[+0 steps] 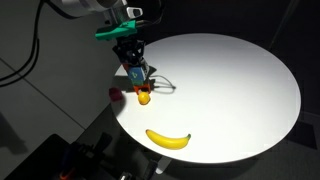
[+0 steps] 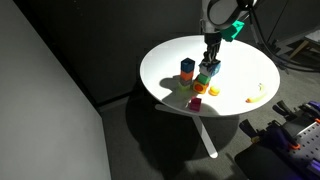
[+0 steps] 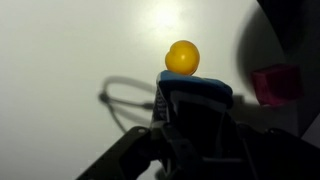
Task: Put the cube on top of the green block
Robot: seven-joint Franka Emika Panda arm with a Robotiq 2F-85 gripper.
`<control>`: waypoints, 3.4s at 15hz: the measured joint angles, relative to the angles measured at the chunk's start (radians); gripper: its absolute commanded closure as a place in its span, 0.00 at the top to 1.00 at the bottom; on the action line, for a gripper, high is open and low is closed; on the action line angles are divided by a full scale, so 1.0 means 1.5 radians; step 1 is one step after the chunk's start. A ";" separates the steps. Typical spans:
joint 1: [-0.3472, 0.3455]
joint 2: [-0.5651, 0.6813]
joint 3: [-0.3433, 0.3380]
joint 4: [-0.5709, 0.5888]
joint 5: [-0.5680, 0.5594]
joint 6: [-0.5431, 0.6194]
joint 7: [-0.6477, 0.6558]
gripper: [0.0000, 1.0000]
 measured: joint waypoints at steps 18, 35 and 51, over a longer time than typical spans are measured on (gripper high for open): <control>-0.016 -0.002 0.008 0.000 0.031 0.000 -0.015 1.00; -0.020 -0.078 0.013 -0.030 0.044 -0.010 -0.015 1.00; -0.026 -0.227 -0.009 -0.177 0.044 -0.037 0.155 1.00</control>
